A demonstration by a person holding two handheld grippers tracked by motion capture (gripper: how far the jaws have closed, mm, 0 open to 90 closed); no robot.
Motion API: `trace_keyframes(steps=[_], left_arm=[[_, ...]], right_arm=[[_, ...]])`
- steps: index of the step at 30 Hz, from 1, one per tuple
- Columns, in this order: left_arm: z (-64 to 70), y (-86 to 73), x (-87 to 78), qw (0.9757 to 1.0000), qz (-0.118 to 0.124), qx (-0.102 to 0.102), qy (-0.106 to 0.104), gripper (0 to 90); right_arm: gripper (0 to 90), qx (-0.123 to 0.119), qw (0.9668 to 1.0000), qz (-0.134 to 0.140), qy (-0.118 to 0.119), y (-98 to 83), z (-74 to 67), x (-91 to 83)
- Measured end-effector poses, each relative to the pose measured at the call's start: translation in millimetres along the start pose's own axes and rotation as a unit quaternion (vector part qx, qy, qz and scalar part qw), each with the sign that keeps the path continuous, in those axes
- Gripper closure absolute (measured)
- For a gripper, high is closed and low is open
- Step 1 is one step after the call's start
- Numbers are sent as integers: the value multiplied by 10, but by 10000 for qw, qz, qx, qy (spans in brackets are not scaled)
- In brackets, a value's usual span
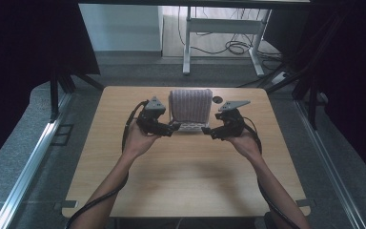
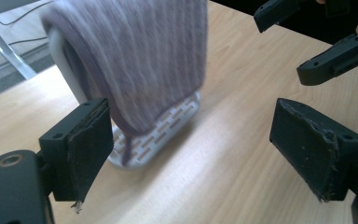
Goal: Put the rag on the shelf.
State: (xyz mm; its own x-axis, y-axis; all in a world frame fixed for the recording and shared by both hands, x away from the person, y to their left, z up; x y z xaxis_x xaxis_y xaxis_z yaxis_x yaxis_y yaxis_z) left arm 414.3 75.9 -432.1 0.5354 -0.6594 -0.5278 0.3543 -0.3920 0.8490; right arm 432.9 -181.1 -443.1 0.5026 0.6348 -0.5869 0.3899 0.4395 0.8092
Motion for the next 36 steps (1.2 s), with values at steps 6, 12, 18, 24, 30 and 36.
trace_keyframes(steps=[6,12,18,24,30,36], left_arm=[[159,-249,40,10000,-25,-9,-26,131],[264,-471,92,9999,-157,70,-5,131],[366,-645,130,9998,-163,50,-107,131],[453,-859,206,9995,-298,103,-90,130],[511,-1068,237,9990,-426,100,-76,129],[519,-1238,265,9985,-539,-18,-90,128]], right_arm=[[119,7,9998,-170,98,-248,-114,87],[80,2,9995,-263,149,-466,-240,163],[53,-61,9989,-401,225,-619,-366,226],[48,-119,9981,-536,263,-773,-469,291],[47,-61,9974,-644,305,-923,-527,349],[47,-114,9963,-797,308,-1043,-569,407]])
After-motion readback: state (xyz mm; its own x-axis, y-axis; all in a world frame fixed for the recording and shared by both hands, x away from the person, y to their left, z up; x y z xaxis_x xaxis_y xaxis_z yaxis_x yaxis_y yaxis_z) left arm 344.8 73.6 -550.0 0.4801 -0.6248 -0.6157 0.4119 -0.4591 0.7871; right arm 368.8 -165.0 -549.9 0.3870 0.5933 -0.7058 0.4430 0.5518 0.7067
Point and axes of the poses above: each handheld gripper's, and its own axes: x roughly forward along the jaws, y roughly out of its top, z roughly to its right, the point moved 3 cm from there along x, roughly forward along the jaws, and after that the axes turned 2 degrees about z, right-handed, at the moved point
